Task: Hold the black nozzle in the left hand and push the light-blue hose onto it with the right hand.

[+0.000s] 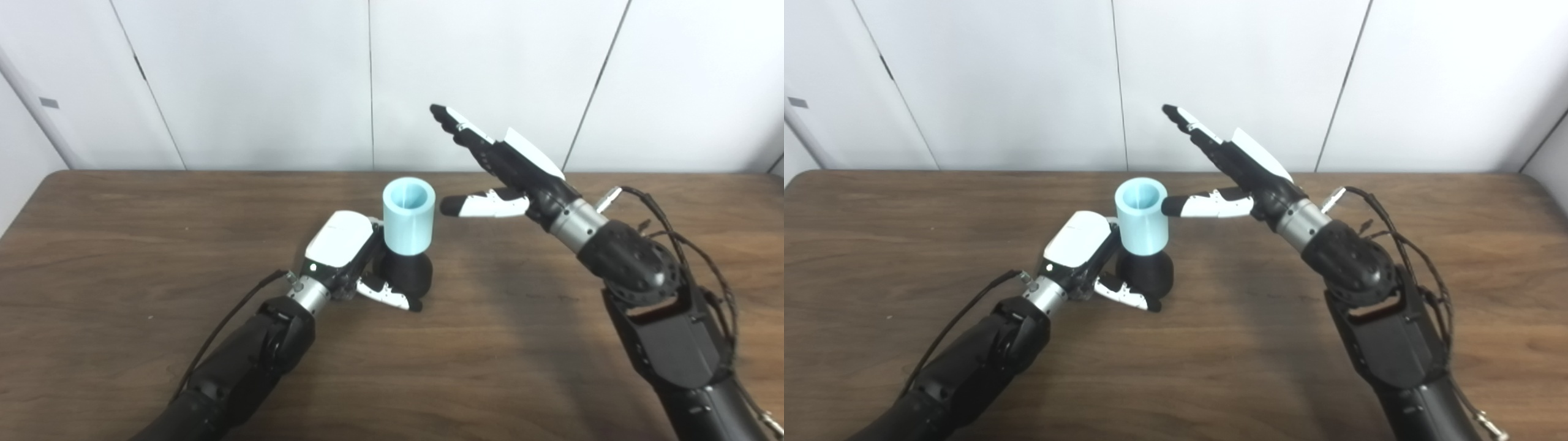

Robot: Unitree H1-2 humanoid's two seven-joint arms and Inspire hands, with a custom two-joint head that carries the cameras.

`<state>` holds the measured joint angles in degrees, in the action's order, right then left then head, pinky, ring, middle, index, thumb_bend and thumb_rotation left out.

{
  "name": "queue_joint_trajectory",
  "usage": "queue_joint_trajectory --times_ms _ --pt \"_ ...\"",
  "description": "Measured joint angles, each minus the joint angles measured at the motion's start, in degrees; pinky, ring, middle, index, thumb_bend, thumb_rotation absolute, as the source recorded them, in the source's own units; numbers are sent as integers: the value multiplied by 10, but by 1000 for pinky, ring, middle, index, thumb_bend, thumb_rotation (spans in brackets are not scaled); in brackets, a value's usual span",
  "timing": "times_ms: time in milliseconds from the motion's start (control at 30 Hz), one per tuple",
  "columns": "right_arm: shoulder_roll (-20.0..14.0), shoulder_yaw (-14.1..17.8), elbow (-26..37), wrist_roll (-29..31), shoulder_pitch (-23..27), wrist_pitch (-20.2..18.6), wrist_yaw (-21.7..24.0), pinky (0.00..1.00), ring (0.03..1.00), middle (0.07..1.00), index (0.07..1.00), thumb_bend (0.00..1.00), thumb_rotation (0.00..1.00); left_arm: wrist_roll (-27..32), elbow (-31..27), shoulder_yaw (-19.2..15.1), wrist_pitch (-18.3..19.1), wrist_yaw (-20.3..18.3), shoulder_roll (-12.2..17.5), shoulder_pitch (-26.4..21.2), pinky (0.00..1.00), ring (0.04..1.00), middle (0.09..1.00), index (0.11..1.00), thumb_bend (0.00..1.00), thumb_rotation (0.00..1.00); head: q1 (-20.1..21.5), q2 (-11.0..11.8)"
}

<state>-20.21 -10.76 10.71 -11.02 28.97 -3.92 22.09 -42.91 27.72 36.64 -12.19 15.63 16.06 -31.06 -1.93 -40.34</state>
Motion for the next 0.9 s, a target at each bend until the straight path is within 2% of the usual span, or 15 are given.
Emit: queue_joint_trajectory --times_ms 67,167,300,500,667,900 --pt "-19 -11 12 -29 0 28 6 1000 1000 1000 1000 923 963 0 2 0 0 0 0 -1 534 567 480 487 527 0 0 2" --pt "-41 -28 29 -69 0 54 14 993 1000 1000 1000 897 987 1 2 -1 0 0 0 -1 535 570 479 488 527 0 -1 3" --pt "-45 -43 32 -107 0 85 23 993 1000 1000 1000 898 1000 0 5 0 -1 0 0 -2 512 557 476 490 527 0 -1 3" --pt "-54 -74 33 -162 7 128 47 1000 1000 1000 1000 815 1000 -1 6 0 0 0 -1 -4 502 555 482 486 526 0 -2 3" --pt "-69 -85 31 -207 16 174 51 1000 1000 1000 1000 855 1000 -2 7 0 0 0 -1 -5 514 555 487 482 526 0 0 3" --pt "-71 -97 33 -234 16 179 75 1000 1000 1000 1000 887 1000 0 8 0 0 0 -1 -4 522 563 484 485 526 0 -1 2"
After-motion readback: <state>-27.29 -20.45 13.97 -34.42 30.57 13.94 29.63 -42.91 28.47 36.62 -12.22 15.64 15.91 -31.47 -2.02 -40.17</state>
